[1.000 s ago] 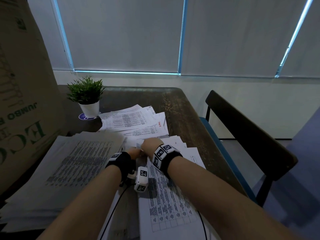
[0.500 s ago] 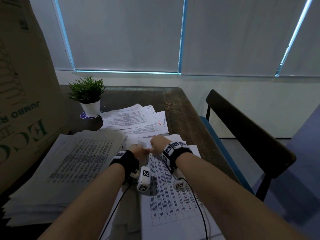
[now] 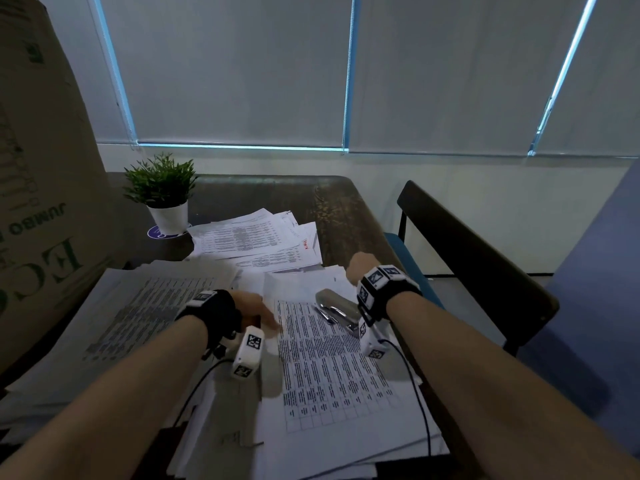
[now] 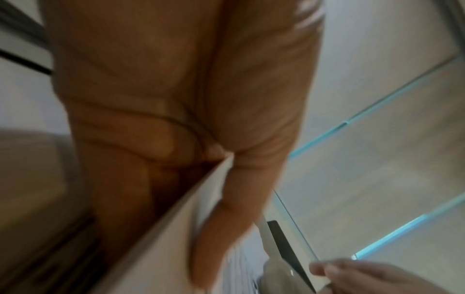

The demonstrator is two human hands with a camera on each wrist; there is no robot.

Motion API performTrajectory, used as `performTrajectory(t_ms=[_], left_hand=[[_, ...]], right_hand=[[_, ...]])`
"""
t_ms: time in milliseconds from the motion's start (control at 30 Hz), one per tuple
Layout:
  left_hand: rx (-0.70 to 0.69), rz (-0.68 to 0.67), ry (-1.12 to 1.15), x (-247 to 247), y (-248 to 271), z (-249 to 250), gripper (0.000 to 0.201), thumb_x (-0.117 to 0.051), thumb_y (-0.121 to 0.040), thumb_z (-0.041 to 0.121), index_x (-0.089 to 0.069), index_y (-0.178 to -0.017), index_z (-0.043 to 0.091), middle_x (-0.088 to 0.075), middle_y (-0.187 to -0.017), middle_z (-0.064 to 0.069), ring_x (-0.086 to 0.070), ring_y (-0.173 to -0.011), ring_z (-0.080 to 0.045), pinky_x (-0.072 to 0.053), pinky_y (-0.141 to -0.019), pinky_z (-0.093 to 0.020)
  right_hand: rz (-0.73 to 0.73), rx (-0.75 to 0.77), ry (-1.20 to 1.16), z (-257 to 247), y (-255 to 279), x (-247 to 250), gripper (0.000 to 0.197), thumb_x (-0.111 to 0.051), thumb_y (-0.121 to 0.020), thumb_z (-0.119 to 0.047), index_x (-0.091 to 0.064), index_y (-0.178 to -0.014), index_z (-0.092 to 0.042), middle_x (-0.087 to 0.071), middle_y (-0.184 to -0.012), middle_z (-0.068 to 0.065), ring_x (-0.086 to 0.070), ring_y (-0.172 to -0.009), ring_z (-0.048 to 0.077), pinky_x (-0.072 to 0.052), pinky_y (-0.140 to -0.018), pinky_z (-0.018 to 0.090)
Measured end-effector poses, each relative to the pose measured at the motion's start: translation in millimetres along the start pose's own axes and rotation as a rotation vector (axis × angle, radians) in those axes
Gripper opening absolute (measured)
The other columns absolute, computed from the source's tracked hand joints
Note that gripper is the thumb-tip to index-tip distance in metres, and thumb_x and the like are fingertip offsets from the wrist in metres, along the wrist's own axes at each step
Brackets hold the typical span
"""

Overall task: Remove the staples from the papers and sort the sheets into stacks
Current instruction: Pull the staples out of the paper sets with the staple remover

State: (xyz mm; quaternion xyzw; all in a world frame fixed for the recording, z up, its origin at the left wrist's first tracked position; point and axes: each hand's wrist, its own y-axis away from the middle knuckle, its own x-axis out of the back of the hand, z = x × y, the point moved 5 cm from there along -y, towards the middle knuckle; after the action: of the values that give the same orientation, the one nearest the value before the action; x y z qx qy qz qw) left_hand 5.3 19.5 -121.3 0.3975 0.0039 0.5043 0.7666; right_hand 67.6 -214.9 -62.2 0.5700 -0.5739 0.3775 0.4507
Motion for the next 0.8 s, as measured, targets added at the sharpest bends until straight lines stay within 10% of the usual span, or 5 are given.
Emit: performTrajectory(t_ms=[133, 267, 367, 600, 800], left_hand=[[-0.026, 0.181, 0.006, 2.5, -1.5, -5.0, 0.035, -0.082, -0.068, 0.010, -0.066, -0.096, -0.003, -0.069, -0.102, -0.021, -0.067, -0.096, -0.035, -0.052, -0.089, -0.048], [-0.055, 0.533, -0.087, 3.6, 10.6, 3.9, 0.042, -0.084, -0.068, 0.030, -0.061, -0.094, 0.006, -0.067, -0.095, -0.008, -0.065, -0.091, -0.026, -0.053, -0.085, -0.034], [-0.170, 0.719, -0.105, -1.9, 26.3, 15.3, 0.025, -0.071, -0.081, 0.027, -0.050, -0.084, 0.013, -0.059, -0.090, -0.006, -0.057, -0.089, -0.025, -0.047, -0.078, -0.032], [-0.177, 0.102, 0.137, -34.2, 32.1, 26.5, 0.037, -0.065, -0.087, 0.017, -0.054, -0.121, 0.007, -0.064, -0.111, -0.018, -0.064, -0.099, -0.035, -0.051, -0.090, -0.049], [-0.230, 0.567, -0.193, 3.7, 34.1, 30.8, 0.039, -0.072, -0.082, 0.026, -0.062, -0.108, -0.002, -0.065, -0.109, -0.017, -0.063, -0.100, -0.032, -0.052, -0.087, -0.039]], right_hand=[[-0.333, 0.088, 0.006, -11.0, 57.4, 2.5, 0.060, -0.059, -0.081, -0.071, -0.066, -0.106, -0.016, -0.066, -0.120, 0.009, -0.062, -0.104, 0.026, -0.047, -0.093, 0.036], [-0.273, 0.305, 0.294, -16.0, 102.9, 2.6, 0.023, -0.060, -0.095, -0.023, -0.058, -0.112, -0.008, -0.057, -0.126, 0.016, -0.058, -0.112, 0.032, -0.045, -0.092, 0.036], [-0.257, 0.170, -0.230, -13.3, 95.6, -12.2, 0.029, -0.047, -0.102, -0.021, -0.055, -0.127, -0.009, -0.056, -0.132, 0.020, -0.059, -0.108, 0.031, -0.050, -0.084, 0.029], [-0.160, -0.254, -1.117, 8.6, 45.5, -79.5, 0.069, -0.028, -0.100, -0.062, -0.066, -0.092, -0.005, -0.065, -0.087, 0.016, -0.061, -0.079, 0.029, -0.049, -0.072, 0.034], [0.081, -0.437, -1.615, 27.1, 37.2, -79.1, 0.050, -0.051, -0.099, -0.042, -0.050, -0.130, -0.004, -0.063, -0.111, 0.017, -0.062, -0.083, 0.031, -0.054, -0.073, 0.040]])
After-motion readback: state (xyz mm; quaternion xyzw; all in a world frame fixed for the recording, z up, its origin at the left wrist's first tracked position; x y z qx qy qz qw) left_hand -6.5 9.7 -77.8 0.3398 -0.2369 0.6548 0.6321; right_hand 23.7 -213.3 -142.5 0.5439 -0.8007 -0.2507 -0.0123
